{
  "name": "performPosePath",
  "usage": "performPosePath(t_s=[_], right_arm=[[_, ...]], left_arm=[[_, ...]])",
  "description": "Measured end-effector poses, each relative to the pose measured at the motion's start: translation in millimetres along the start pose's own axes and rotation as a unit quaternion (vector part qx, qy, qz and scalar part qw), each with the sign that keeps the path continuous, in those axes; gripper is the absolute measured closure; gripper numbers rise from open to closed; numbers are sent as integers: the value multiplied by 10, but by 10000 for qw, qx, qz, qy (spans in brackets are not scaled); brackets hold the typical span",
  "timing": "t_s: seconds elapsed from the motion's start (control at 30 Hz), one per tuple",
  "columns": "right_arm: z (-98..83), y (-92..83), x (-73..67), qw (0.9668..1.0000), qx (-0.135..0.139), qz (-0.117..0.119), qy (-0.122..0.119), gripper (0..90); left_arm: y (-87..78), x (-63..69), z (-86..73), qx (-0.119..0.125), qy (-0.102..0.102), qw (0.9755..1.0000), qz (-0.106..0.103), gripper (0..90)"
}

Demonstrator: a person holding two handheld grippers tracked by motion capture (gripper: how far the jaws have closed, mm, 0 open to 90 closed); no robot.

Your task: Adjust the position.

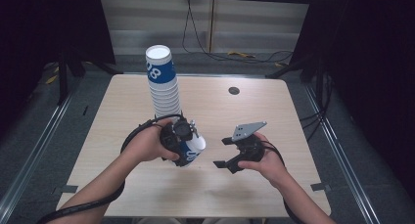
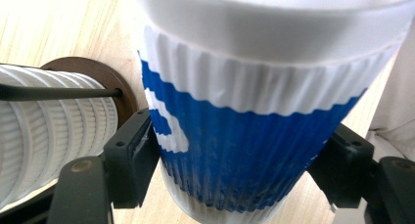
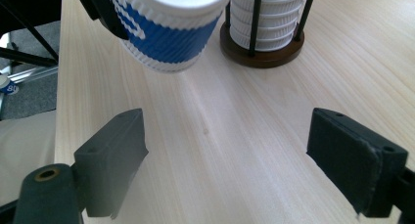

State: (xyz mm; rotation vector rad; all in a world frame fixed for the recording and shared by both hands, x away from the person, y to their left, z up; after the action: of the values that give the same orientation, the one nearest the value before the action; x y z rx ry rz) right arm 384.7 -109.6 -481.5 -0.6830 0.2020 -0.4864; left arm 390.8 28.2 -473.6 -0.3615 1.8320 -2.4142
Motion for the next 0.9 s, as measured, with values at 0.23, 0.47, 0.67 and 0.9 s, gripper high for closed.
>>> performPosePath(t_s=[0.23, 0.47, 0.67, 0.9], right_arm=[[36, 30, -34, 10000, 47, 72, -42, 138], [76, 44, -67, 9998, 109, 133, -95, 138], [90, 51, -101, 9997, 101, 201, -125, 138], [114, 50, -104, 9996, 111, 204, -143, 138]], left_arm=[[15, -21, 17, -203, 85, 9997, 72, 274], [14, 2, 101, -159, 171, 9997, 109, 274], [45, 19, 151, -139, 210, 9997, 64, 274], [70, 39, 192, -130, 289, 9995, 88, 274]])
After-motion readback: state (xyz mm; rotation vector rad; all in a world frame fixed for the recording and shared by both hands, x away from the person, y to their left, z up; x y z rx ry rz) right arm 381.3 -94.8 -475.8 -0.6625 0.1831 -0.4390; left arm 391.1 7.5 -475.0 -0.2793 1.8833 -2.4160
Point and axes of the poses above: each handheld gripper's, and its own axes: y roughly forward along the jaws, z roughly out of its top, x roughly to its right, the point moved 10 cm from there along y, roughly forward along the jaws, and after that the axes turned 5 degrees about -z, right-handed, at the moved point
